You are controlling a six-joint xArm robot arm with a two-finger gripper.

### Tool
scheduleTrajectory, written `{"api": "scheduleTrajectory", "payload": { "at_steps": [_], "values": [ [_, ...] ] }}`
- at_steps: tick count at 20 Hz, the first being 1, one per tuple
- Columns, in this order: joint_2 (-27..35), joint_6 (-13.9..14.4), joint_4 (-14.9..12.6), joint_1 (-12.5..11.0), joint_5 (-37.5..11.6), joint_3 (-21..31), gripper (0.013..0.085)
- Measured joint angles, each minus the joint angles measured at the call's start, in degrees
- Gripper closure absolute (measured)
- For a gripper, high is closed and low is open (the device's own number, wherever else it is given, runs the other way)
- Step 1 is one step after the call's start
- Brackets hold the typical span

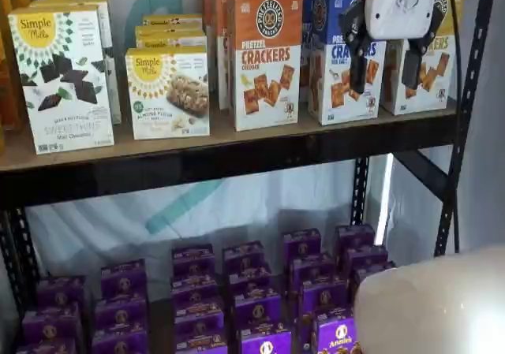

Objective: Retrieve the yellow and white box located on the top shelf, the sixth one from the left

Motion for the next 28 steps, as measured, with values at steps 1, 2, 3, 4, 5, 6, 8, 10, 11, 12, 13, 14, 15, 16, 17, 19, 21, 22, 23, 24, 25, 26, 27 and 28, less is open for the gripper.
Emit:
{"api": "scheduleTrajectory", "payload": {
  "at_steps": [1,2,3,4,5,6,8,10,11,12,13,14,15,16,17,19,21,22,23,24,25,26,27,28],
  "values": [
    [-0.1,-0.38,0.77,-0.67,-0.1,0.09,0.013],
    [-0.6,-2.26,4.73,-4.46,-0.64,0.66,0.013],
    [-0.93,-3.09,6.31,-5.74,-1.11,1.01,0.013],
    [-1.01,-3.22,6.52,-5.88,-1.26,1.12,0.013],
    [-1.15,-3.24,6.47,-5.79,-1.54,1.27,0.013],
    [-1.37,-3.14,6.14,-5.45,-2.0,1.52,0.013],
    [-1.8,-3.08,5.71,-5.11,-3.06,2.06,0.013],
    [-2.1,-3.19,4.56,-4.67,-4.54,2.54,0.013],
    [-2.17,-3.41,3.53,-4.47,-5.51,2.76,0.013],
    [-2.14,-3.91,2.44,-4.56,-6.66,2.96,0.013],
    [-2.01,-4.51,1.47,-4.86,-7.63,3.08,0.013],
    [-1.84,-5.28,0.64,-5.41,-8.68,3.19,0.013],
    [-1.54,-6.58,0.28,-6.65,-9.73,3.22,0.013],
    [-1.04,-8.7,0.16,-8.83,-11.09,3.18,0.013],
    [-0.56,-10.31,0.21,-10.5,-11.99,3.06,0.013],
    [0.81,-14.84,0.84,-15.31,-14.35,2.65,0.013],
    [2.13,-18.36,0.9,-18.83,-16.39,2.18,0.013],
    [3.14,-20.43,1.17,-20.92,-17.23,1.65,0.013],
    [4.03,-22.07,1.38,-22.63,-17.93,1.19,0.013],
    [4.91,-23.64,1.55,-24.2,-18.75,0.75,0.013],
    [5.57,-24.72,1.76,-25.34,-19.21,0.35,0.013],
    [6.36,-25.99,2.01,-26.64,-19.88,-0.11,0.013],
    [6.99,-27.08,2.41,-27.77,-20.5,-0.47,0.013],
    [7.58,-28.04,2.75,-28.76,-21.13,-0.82,0.013]
  ]
}}
